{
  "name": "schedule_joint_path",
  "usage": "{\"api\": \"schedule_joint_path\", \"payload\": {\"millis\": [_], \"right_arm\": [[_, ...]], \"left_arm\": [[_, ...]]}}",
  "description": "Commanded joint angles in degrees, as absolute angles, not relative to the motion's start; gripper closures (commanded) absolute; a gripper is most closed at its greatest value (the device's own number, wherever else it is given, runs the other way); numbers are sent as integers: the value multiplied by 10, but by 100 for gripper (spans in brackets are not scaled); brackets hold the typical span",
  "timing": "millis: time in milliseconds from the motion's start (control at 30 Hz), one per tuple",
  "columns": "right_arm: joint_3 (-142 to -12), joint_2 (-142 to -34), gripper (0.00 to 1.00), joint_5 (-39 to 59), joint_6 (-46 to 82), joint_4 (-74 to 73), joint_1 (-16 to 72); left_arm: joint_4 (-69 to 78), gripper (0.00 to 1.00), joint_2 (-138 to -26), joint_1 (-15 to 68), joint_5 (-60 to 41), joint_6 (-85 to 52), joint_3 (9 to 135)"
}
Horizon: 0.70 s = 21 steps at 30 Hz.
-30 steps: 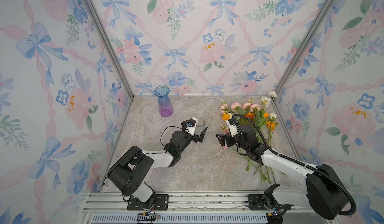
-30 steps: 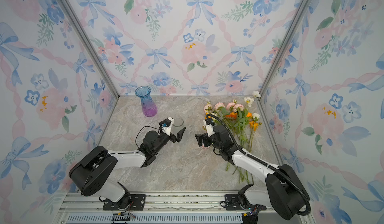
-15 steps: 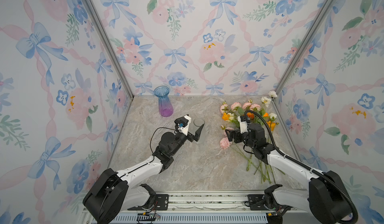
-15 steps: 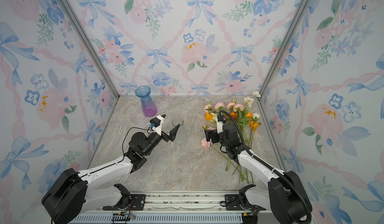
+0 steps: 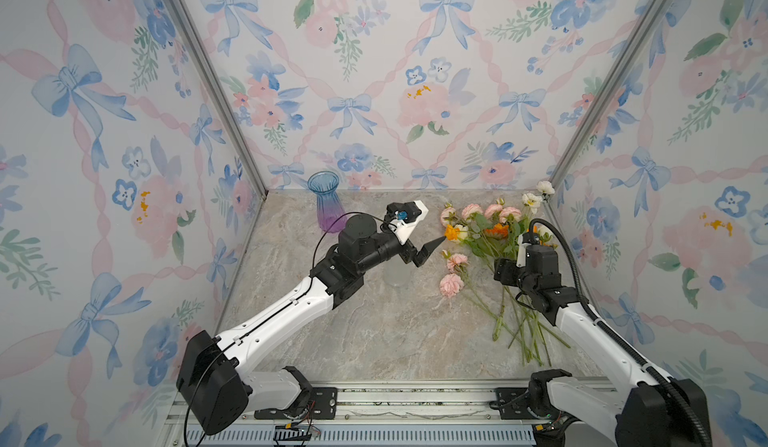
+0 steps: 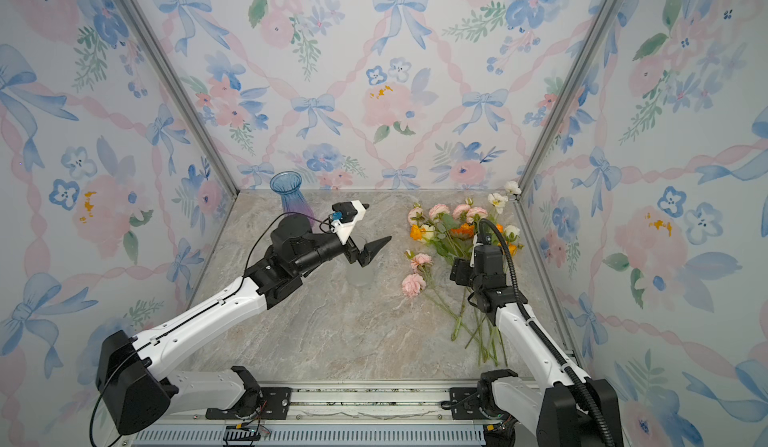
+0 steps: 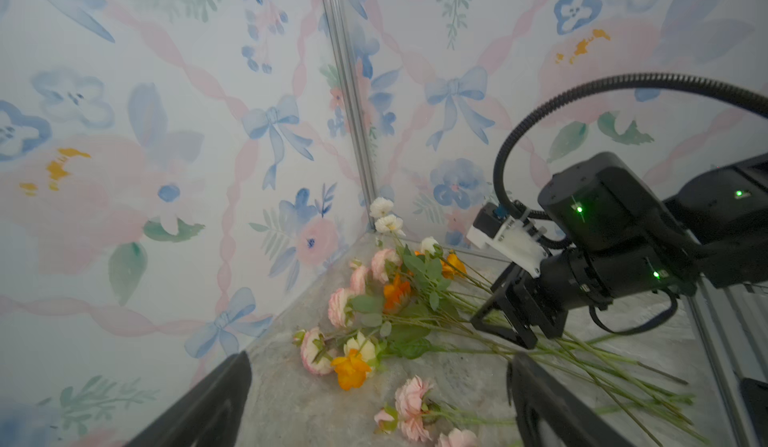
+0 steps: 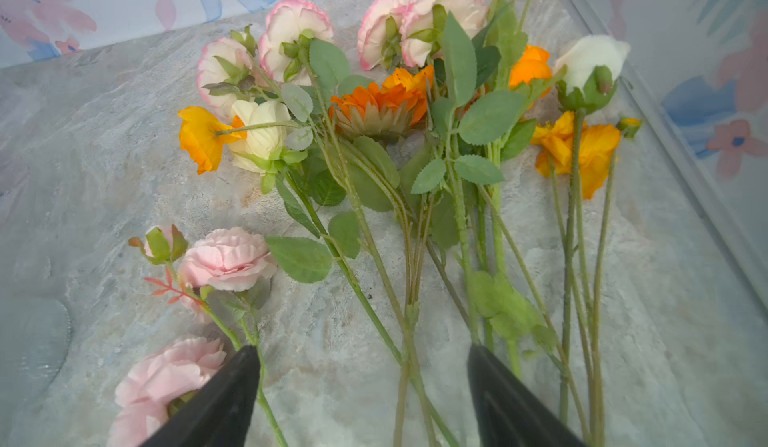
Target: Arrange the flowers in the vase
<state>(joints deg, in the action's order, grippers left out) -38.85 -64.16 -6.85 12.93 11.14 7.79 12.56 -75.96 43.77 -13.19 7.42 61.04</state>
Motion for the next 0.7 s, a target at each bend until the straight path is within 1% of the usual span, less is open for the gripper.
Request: {"api": "schedule_joint_path", "payload": {"millis": [0, 100, 200, 300, 533, 667], "right_arm": [[-436, -691, 33, -78, 106, 187, 70], [-465, -744, 41, -75, 93, 189, 70], [-491, -795, 53, -75, 90, 184, 70], [-518, -846, 54, -72, 89, 185, 70], [-568, -926, 55, -77, 78, 187, 69], [-588, -952, 62, -81, 73, 197, 69]], "left_arm": [[47, 2, -772, 491, -78, 82, 595], [40, 2, -781, 540, 18, 104, 585], [17, 2, -800, 558, 42, 108, 600], [11, 2, -808, 559, 23, 100, 606], [12, 2, -814, 559, -14, 80, 614], [12, 2, -817, 560, -39, 67, 619]]}}
